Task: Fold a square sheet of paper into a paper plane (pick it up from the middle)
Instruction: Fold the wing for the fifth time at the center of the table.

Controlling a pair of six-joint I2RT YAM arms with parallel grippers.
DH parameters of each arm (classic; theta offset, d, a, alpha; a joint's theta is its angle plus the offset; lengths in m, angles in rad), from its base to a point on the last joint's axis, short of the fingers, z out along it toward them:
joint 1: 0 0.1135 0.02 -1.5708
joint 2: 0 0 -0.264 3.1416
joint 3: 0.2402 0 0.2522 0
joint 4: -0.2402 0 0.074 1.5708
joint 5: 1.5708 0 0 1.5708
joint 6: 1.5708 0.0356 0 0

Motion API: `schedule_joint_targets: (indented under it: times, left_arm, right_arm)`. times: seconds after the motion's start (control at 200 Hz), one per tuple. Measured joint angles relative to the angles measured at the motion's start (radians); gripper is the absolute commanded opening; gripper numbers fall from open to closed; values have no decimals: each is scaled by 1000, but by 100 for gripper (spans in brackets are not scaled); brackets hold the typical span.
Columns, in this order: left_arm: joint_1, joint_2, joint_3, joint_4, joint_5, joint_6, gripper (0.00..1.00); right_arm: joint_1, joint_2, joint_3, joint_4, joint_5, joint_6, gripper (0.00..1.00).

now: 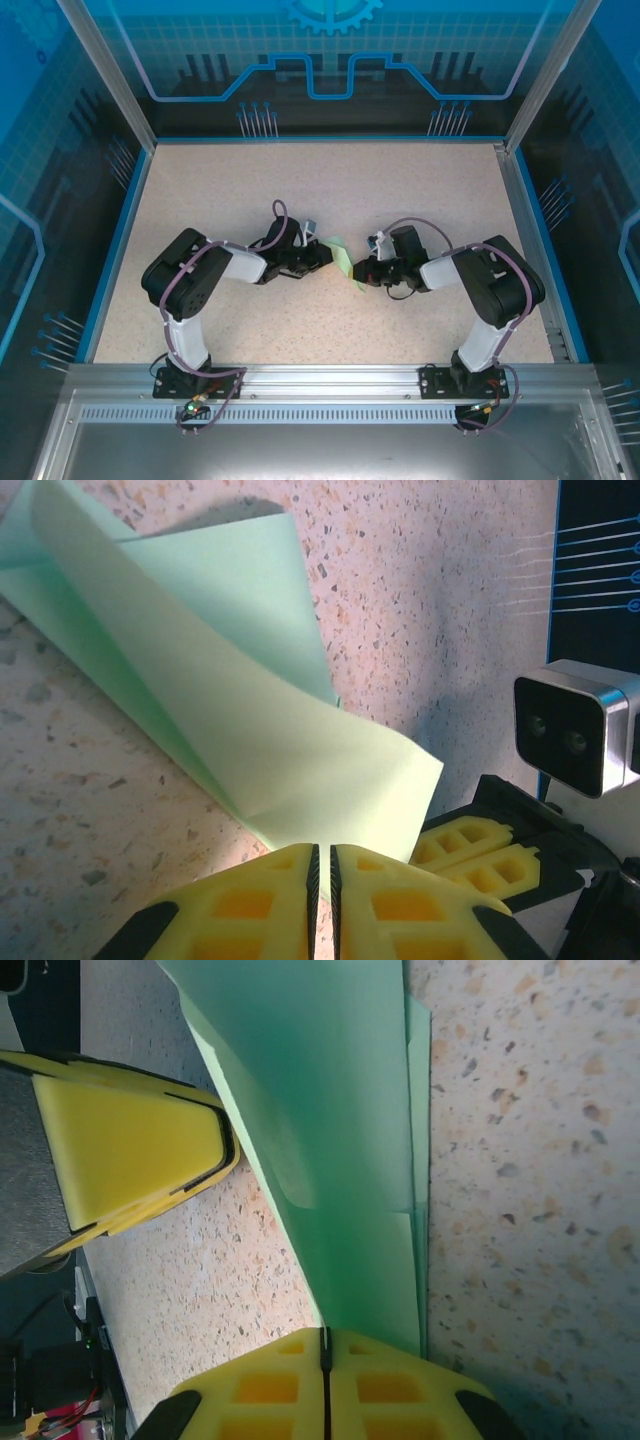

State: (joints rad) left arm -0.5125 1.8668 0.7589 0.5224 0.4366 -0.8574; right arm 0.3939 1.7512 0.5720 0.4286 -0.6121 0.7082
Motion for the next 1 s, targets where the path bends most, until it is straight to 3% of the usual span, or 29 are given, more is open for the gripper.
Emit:
schedule_joint_targets:
  times: [1.0]
  left_arm:
    - [-42,44,32,37,29,0,15]
  right_arm:
    - [-48,47,0,44,-87,116,3]
